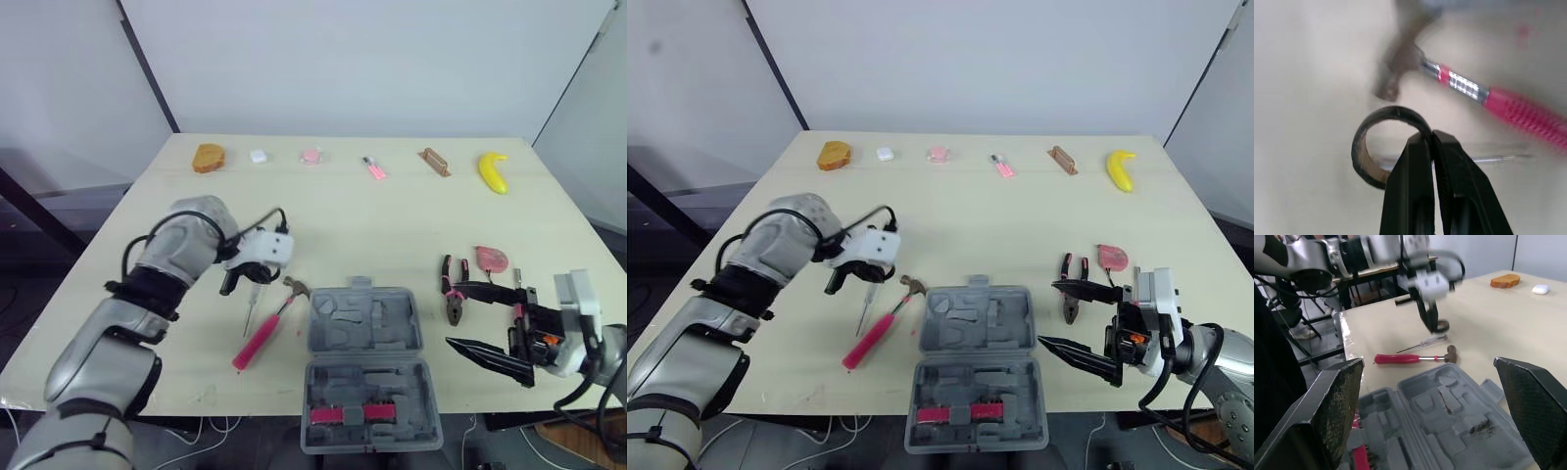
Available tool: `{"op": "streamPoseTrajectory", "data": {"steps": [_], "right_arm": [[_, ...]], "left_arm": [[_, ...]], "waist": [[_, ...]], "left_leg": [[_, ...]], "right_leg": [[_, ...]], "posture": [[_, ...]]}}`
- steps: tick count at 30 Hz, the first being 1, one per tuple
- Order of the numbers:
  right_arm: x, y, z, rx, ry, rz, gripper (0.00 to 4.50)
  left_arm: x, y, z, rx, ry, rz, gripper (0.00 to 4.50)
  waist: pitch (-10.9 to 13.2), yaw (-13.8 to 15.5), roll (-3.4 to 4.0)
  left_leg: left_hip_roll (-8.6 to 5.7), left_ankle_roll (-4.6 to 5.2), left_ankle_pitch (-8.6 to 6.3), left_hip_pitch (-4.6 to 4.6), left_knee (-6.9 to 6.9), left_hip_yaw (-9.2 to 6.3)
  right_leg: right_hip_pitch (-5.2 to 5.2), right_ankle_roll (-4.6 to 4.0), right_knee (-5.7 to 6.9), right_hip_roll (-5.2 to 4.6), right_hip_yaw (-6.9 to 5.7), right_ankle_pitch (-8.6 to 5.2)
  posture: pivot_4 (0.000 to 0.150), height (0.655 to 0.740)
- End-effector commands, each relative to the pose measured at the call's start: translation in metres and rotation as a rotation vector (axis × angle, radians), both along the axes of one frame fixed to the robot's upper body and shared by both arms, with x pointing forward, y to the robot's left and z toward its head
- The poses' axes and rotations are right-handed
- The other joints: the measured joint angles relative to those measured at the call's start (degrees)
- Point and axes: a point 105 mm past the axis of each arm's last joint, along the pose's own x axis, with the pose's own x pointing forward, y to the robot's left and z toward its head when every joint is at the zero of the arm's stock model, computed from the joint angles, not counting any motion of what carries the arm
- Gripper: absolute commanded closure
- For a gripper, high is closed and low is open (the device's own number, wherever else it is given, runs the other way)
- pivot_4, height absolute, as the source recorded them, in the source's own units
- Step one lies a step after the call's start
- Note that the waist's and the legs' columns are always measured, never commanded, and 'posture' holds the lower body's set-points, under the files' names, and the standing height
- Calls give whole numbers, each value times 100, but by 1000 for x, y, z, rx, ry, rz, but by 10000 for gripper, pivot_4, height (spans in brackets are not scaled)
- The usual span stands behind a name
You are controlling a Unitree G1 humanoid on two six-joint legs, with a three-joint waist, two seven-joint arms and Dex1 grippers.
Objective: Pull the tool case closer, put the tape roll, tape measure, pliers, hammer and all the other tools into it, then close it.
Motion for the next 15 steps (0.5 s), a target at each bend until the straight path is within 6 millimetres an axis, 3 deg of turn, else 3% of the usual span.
{"op": "streamPoseTrajectory", "data": {"steps": [1,7,12,15], "right_arm": [[-7,4,8,-3,-73,-22,0],[-16,2,4,-19,-80,-72,0],[-22,1,2,-31,-81,-101,0],[-24,2,0,-40,-83,-111,0]], "left_arm": [[-30,-14,15,-289,217,42,44525],[-30,-36,-16,-288,315,79,44525],[-25,-56,-27,-273,350,51,44525],[-19,-58,-32,-243,346,38,44525]], "waist": [[1,-5,1],[1,46,0],[2,23,-1],[2,-3,-1]], "left_leg": [[-1,0,0,-1,0,-12],[-15,0,0,0,7,-16],[-14,0,0,-2,9,-17],[-14,0,0,-2,9,-14]], "right_leg": [[1,0,0,-2,-4,0],[10,1,0,-1,-20,0],[10,0,0,1,-21,0],[10,-1,0,4,-22,0]], "posture": [[1500,7400],[1500,7400],[1500,7400],[1500,7400]]}}
